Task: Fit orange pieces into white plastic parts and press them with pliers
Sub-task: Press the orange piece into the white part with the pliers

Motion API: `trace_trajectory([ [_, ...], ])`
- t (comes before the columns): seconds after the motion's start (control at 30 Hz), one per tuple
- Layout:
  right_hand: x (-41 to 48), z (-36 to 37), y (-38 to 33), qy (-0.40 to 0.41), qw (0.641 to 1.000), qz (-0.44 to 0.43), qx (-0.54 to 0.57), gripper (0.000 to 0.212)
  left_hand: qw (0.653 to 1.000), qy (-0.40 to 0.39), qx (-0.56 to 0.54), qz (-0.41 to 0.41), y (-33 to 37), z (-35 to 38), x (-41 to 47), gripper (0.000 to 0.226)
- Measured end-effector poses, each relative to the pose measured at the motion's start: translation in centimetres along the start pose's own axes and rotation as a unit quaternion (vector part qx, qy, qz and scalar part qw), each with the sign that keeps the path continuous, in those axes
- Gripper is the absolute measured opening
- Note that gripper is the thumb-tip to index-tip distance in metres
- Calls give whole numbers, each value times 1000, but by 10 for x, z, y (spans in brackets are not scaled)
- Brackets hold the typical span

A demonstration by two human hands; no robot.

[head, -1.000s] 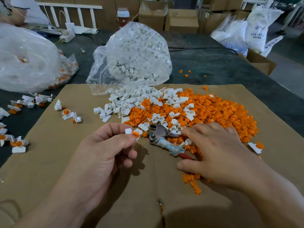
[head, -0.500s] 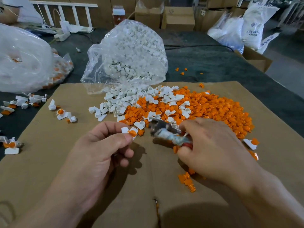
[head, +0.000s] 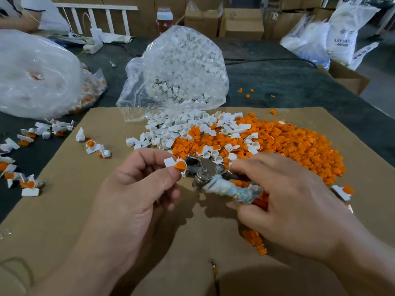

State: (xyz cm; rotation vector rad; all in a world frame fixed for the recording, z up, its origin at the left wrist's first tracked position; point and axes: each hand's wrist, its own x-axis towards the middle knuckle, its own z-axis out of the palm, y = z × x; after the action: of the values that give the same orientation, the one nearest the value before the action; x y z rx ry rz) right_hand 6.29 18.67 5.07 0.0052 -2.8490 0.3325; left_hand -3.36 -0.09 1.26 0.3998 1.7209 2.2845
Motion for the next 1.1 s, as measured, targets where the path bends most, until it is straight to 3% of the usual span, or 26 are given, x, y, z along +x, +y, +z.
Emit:
trace_trajectory([
  [0.17,-1,-1,-1,-14,1000,9,1,49,1000,-9,15,11,-1,-3,1,22],
  [0.43,-1,1,-1,-19,1000,11,-4,46,996,8,69,53,-4,-1,0,10],
  [0.57,0,0,0,-30,1000,6,-1,46,993,2,99,63,-2,0,-2,22],
  [0.73,-1,1,0,-20,1000,8,2,46,997,-3,59,55,-1,0,-2,9],
  [1.1,-2,-2,-3,-26,1000,6,3,50,995,-41,61,73,-2,0,-3,19],
])
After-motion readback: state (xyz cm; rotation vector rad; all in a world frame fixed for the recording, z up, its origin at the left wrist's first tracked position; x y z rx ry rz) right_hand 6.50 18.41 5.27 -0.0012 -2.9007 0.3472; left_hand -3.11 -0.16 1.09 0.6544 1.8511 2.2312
